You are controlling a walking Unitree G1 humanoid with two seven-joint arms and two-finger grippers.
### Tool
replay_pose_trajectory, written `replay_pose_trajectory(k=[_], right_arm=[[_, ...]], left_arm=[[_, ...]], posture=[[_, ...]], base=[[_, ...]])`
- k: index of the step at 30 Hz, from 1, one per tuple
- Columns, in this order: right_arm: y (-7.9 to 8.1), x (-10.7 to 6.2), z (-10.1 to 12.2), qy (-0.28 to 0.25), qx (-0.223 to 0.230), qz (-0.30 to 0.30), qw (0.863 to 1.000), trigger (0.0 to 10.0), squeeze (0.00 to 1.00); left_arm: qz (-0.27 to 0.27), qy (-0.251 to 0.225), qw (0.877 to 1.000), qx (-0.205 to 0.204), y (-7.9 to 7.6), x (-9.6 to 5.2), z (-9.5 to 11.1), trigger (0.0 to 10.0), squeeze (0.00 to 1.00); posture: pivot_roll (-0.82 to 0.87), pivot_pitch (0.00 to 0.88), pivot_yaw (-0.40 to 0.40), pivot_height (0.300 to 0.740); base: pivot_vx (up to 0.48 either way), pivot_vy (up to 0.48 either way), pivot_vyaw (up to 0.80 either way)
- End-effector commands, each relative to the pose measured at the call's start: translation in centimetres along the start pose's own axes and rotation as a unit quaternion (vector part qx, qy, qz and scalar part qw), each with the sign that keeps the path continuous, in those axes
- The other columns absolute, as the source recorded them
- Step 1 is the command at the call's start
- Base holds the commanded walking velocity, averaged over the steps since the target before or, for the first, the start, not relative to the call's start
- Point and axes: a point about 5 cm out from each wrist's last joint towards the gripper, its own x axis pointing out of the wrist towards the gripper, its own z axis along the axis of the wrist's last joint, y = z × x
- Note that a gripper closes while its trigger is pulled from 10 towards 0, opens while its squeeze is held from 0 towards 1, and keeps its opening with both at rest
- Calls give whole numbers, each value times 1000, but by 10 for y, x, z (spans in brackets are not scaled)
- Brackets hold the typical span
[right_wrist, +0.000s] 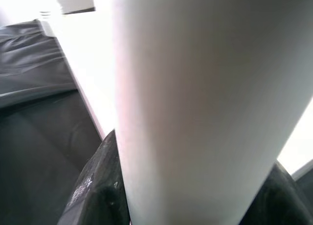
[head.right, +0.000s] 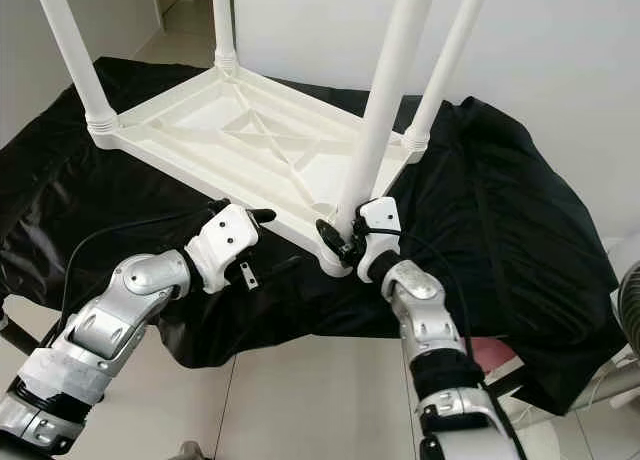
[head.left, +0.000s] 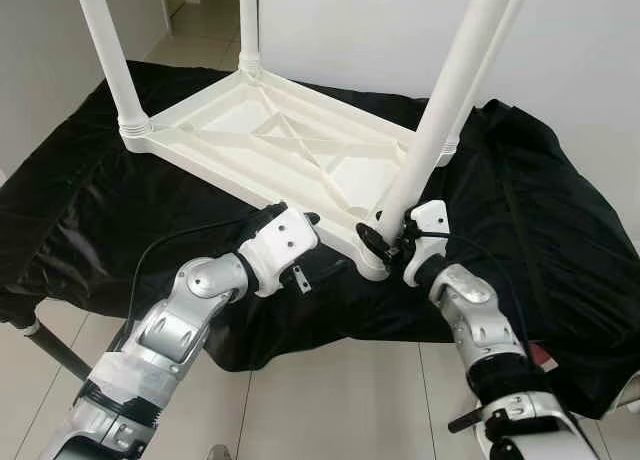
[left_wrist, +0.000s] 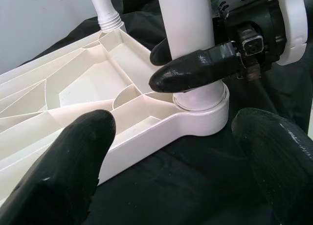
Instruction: Building children table
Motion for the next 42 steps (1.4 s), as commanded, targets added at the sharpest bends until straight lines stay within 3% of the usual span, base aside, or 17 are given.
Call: replay_pose_trajectory(k=[1, 6, 10, 11, 13, 15, 25, 26, 27, 37, 38, 39, 42], right_arm=[[-11, -8, -4, 13, 7, -71, 997, 10000, 0], [-2, -11, -2, 13, 3, -151, 988, 10000, 0], [0, -12, -1, 13, 3, -174, 985, 10000, 0], [3, -13, 0, 11, 2, -198, 980, 10000, 0], [7, -19, 0, 8, 12, -285, 958, 10000, 0], [10, -21, 0, 6, 12, -305, 952, 10000, 0], [14, -20, 8, -12, 13, -292, 956, 10000, 0], [14, -21, 9, -13, 13, -294, 956, 10000, 153], [15, -21, 9, -18, 22, -293, 956, 10000, 1000], [20, -27, 11, -30, 17, -279, 960, 10000, 1000], [21, -28, 10, -28, 16, -276, 961, 10000, 373], [21, -29, 10, -26, 15, -274, 961, 10000, 0], [22, -31, 9, -25, 14, -272, 962, 10000, 0]], left_arm=[[-28, 3, 1000, 0, -7, 1, -1, 10000, 0], [-31, 2, 1000, 2, -6, 2, -1, 10000, 0], [-31, 2, 1000, 2, -6, 3, -1, 10000, 0], [-31, 2, 999, 2, -6, 3, -1, 10000, 0], [-31, 2, 1000, 4, -6, 4, -1, 10000, 0], [-31, 1, 999, 4, -6, 4, -1, 10000, 0], [-32, 2, 999, 8, -5, 4, -1, 10000, 0], [-32, 2, 999, 8, -4, 4, -1, 10000, 0], [-31, 2, 999, 9, -4, 4, -1, 10000, 0], [-11, 12, 1000, 24, 10, -2, -4, 10000, 0], [-9, 13, 1000, 26, 12, -3, -3, 10000, 0], [-7, 14, 999, 28, 15, -3, -3, 10000, 0], [-5, 16, 999, 32, 18, -4, -4, 10000, 0]], posture=[[34, 32, -98, 740], [29, 23, -98, 740], [29, 23, -98, 740], [30, 22, -101, 740], [35, 13, -104, 740], [35, 13, -104, 740], [34, 6, -100, 740], [34, 6, -100, 740], [34, 6, -100, 740], [33, 6, -100, 740], [33, 8, -101, 740], [31, 10, -98, 740], [31, 10, -98, 740]], base=[[0, 0, 0], [0, 0, 0], [0, 0, 0], [0, 0, 0], [0, 0, 0], [0, 0, 0], [0, 0, 0], [0, 0, 0], [0, 0, 0], [0, 0, 0], [0, 0, 0], [0, 0, 0], [0, 0, 0]])
